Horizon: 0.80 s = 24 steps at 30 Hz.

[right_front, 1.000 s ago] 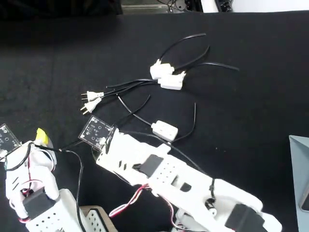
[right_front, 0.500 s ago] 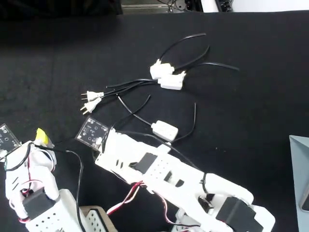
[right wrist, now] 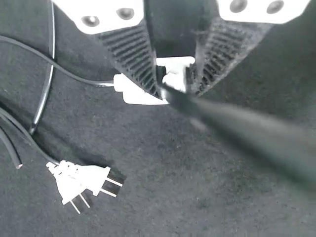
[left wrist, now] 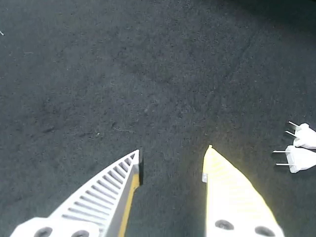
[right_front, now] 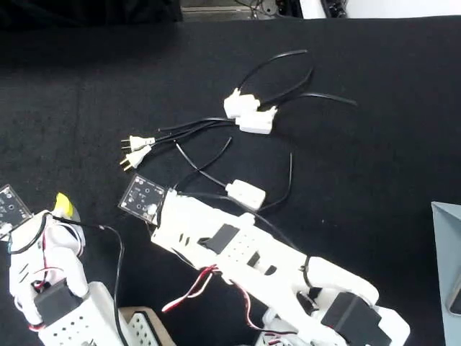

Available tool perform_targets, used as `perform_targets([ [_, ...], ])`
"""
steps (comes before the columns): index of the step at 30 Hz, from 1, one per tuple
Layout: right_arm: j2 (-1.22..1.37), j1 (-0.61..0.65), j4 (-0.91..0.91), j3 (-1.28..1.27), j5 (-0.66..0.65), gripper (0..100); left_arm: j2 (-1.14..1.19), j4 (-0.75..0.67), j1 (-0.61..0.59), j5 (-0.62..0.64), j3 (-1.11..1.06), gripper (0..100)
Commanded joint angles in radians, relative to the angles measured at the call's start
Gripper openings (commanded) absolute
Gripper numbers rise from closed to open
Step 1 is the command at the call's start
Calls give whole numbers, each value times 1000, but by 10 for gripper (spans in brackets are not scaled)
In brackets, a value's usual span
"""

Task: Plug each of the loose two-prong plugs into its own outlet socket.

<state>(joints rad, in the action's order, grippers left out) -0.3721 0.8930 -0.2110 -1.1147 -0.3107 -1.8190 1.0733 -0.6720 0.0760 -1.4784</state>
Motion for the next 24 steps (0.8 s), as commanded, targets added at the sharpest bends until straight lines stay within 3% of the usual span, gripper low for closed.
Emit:
perform_targets([
  [1,4,2,6,-10,-6,11,-6,-26,-10,9,8,209],
  [16,196,-2,-40,82,-9,11,-6,-25,-8,9,8,209],
  [24,-65,-3,-44,87,-6,11,-6,-26,-8,9,-7,209],
])
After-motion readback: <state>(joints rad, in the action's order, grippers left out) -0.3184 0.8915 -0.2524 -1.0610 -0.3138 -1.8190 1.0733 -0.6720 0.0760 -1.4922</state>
